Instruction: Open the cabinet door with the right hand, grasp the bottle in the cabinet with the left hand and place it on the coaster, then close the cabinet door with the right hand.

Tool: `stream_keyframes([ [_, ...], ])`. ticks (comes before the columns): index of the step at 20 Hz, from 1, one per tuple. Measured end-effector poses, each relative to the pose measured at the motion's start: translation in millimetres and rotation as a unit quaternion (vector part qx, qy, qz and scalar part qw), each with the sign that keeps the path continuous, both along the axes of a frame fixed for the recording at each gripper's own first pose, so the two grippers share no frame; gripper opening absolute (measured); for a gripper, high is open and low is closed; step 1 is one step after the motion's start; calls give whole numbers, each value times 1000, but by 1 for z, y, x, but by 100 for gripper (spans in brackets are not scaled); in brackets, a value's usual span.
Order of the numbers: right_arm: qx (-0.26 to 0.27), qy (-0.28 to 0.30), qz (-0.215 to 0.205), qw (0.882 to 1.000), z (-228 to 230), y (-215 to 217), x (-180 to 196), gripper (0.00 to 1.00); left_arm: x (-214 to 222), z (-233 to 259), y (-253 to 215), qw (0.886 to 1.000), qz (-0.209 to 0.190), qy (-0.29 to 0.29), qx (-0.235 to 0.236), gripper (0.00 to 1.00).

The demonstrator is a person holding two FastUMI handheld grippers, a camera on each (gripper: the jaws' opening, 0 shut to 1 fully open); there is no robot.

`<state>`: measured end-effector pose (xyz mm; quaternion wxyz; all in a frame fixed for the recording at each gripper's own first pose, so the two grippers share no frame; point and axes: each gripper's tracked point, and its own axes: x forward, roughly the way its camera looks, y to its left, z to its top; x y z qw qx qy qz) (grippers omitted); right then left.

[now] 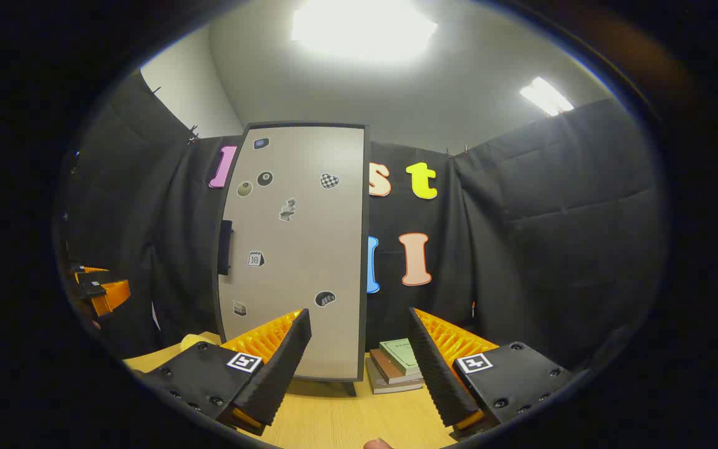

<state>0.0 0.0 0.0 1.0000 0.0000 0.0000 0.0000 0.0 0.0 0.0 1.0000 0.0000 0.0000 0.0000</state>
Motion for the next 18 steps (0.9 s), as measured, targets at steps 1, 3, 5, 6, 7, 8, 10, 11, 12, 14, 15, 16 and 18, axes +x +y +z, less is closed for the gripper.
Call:
stream_keyframes([
  [1,-1,0,1,1000,1,0,2,97,1,0,1,1000,1,0,0,67],
  [3,-5,1,3,1000,0,2,1,98,-1,0,3,1000,5,0,0,67],
  [5,-3,2,5,1000,0,2,7,97,-1,1,4,1000,6,0,-1,67],
  [6,-1,2,7,1000,1,4,6,98,0,1,4,1000,7,1,0,67],
  [7,-1,2,7,1000,1,4,6,97,1,1,5,1000,9,1,0,67],
  [8,-2,1,7,1000,1,3,9,98,1,0,5,1000,11,1,1,67],
  [10,-6,-1,9,1000,3,4,8,97,3,-1,7,1000,15,3,5,67],
  [11,-9,-1,10,1000,3,4,7,97,3,0,8,1000,17,1,6,67],
  [12,-9,0,11,1000,3,5,7,97,3,0,8,1000,18,-1,8,67],
  [14,-7,2,13,1000,2,6,8,98,4,0,10,1000,22,-3,8,67],
  [15,-4,3,13,1000,1,6,10,98,4,1,10,1000,23,-3,7,67],
  [16,-1,3,15,1000,2,7,8,98,4,1,10,1000,25,-4,6,67],
  [18,3,5,17,1000,2,9,10,98,5,1,12,1000,27,-4,7,67],
])
